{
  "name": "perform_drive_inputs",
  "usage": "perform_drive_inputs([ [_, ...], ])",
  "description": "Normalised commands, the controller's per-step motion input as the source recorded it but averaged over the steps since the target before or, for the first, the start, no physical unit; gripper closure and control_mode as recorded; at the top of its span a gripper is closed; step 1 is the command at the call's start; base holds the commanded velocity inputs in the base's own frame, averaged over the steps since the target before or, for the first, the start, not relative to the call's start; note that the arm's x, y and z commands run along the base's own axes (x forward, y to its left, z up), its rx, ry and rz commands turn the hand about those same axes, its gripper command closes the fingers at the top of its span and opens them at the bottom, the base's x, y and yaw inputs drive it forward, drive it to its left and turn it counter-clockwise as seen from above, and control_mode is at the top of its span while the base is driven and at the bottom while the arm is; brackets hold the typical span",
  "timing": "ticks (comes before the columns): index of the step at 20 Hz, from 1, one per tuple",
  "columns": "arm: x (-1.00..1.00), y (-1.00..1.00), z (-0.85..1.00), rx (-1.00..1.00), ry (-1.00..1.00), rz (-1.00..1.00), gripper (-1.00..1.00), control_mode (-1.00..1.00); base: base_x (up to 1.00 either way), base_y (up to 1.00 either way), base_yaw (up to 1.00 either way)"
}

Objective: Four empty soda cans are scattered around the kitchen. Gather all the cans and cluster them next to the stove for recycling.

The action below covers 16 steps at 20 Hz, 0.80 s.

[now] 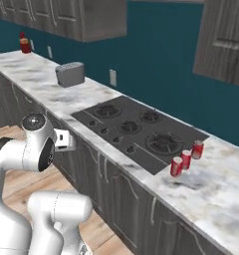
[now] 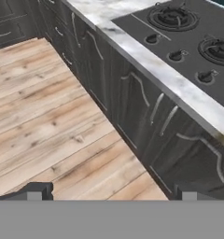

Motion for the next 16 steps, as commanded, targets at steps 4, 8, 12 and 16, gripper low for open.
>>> perform_drive_inputs([
  [4,0.00,0.00,0.00,0.00,0.00,0.00,-1.00,1.00,0.37,0.03,0.32],
  [8,0.00,0.00,0.00,0.00,0.00,0.00,-1.00,1.00,0.42,0.06,0.35],
  [12,0.00,0.00,0.00,0.00,0.00,0.00,-1.00,1.00,0.49,0.08,0.36],
  [16,0.00,0.00,0.00,0.00,0.00,0.00,-1.00,1.00,0.57,0.10,0.34],
])
